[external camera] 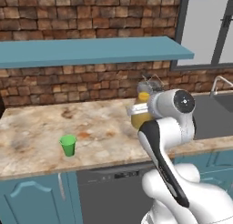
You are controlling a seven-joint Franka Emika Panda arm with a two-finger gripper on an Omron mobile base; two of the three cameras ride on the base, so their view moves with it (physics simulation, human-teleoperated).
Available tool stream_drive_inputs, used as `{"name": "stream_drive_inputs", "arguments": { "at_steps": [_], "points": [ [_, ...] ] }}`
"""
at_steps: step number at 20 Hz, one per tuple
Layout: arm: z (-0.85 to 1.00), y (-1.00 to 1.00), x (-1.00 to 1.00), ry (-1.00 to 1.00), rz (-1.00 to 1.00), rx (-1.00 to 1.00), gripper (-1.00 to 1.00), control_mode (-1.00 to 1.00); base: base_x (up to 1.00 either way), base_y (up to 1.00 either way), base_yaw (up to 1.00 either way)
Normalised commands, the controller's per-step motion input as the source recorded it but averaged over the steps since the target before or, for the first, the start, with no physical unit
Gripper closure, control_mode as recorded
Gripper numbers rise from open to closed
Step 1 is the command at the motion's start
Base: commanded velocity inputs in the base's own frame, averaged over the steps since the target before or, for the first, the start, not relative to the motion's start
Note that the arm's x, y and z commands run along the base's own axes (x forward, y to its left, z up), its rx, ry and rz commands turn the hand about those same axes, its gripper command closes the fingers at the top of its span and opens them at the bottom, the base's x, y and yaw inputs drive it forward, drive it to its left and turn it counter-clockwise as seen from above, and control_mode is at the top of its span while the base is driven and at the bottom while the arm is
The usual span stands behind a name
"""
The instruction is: Place the pitcher and cup on the dining counter for serving.
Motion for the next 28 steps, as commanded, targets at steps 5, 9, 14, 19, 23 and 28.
{"name": "stream_drive_inputs", "arguments": {
  "at_steps": [5,9,14,19,23,28],
  "points": [
    [0.00,0.00,0.00,0.00,0.00,0.00,1.00,1.00,-0.76,-0.39,0.50],
    [0.00,0.00,0.00,0.00,0.00,0.00,1.00,1.00,-0.72,-0.17,0.81],
    [0.00,0.00,0.00,0.00,0.00,0.00,1.00,1.00,-0.49,0.00,0.99],
    [0.00,0.00,0.00,0.00,0.00,0.00,1.00,1.00,-0.34,0.00,1.00],
    [0.00,0.00,0.00,0.00,0.00,0.00,1.00,1.00,-0.22,0.00,1.00],
    [0.00,0.00,0.00,0.00,0.00,0.00,1.00,1.00,-0.13,0.03,0.99]
  ]
}}
